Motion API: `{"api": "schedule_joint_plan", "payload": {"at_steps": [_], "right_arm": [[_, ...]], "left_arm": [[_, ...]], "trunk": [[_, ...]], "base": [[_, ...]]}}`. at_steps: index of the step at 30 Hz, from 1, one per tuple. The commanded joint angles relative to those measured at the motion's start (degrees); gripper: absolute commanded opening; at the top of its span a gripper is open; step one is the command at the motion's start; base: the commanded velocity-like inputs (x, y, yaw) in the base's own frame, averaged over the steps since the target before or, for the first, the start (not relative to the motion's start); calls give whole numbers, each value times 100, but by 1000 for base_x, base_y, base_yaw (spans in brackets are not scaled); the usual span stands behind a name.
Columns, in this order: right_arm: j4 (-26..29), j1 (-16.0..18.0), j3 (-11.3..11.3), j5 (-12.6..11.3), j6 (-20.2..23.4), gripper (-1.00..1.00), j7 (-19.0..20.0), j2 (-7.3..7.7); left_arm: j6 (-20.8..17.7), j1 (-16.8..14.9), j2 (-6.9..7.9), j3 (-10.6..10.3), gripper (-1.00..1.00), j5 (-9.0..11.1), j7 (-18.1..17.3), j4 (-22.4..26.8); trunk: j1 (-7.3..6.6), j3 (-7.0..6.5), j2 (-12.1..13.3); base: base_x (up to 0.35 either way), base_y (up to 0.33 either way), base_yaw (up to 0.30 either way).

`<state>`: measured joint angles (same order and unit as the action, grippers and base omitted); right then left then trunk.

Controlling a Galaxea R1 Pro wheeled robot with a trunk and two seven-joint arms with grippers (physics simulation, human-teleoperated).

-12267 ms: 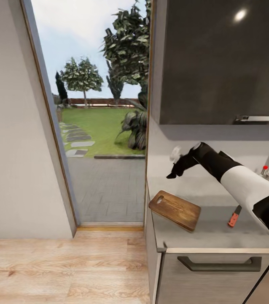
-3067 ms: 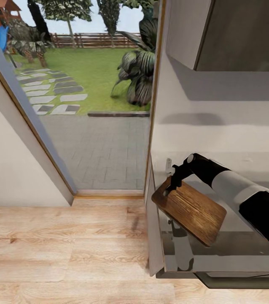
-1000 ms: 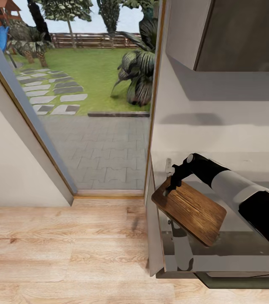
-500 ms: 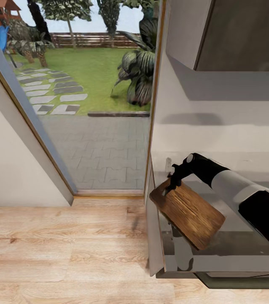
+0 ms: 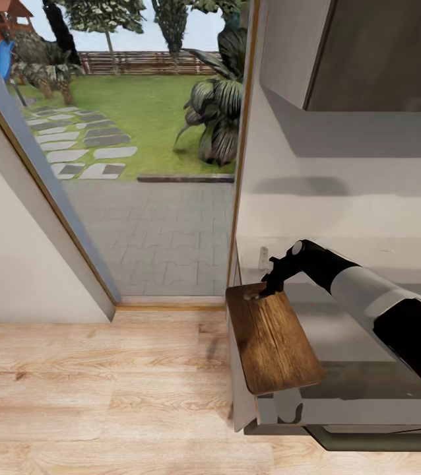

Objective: In the kitchen, take the Vidalia onion out of the sink, dice it on the chopping board with the paring knife, put the diced onion into the bowl on the countertop, then place both the paring knife and the chopping board into the sink.

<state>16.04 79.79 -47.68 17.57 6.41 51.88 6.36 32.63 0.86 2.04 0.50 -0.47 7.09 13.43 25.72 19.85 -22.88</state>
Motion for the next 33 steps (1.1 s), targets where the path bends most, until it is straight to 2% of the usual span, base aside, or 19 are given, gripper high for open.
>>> {"api": "schedule_joint_plan", "payload": {"at_steps": [1, 14, 19, 24, 33], "right_arm": [[14, -77, -48, 97, 27, -100, -3, 5], [14, -79, -50, 108, 27, -100, -3, 5], [14, -108, -81, 530, -69, -100, -3, -1], [14, -242, -83, 561, -86, -100, -11, -3], [14, -262, -83, 563, -62, -100, -7, -3]], "left_arm": [[6, 2, -1, 3, 100, -6, 12, 10], [6, 2, -2, 3, 100, -6, 12, 10], [6, 2, -2, 3, 100, -6, 12, 10], [6, 2, -2, 3, 100, -6, 12, 10], [6, 2, -2, 3, 100, -6, 12, 10]], "trunk": [[6, 10, -4], [6, 10, -4], [6, 10, -4], [6, 10, -4], [6, 6, -4]], "base": [[0, 0, 0], [0, 0, 0], [0, 0, 0], [0, 0, 0], [0, 0, 0]]}}
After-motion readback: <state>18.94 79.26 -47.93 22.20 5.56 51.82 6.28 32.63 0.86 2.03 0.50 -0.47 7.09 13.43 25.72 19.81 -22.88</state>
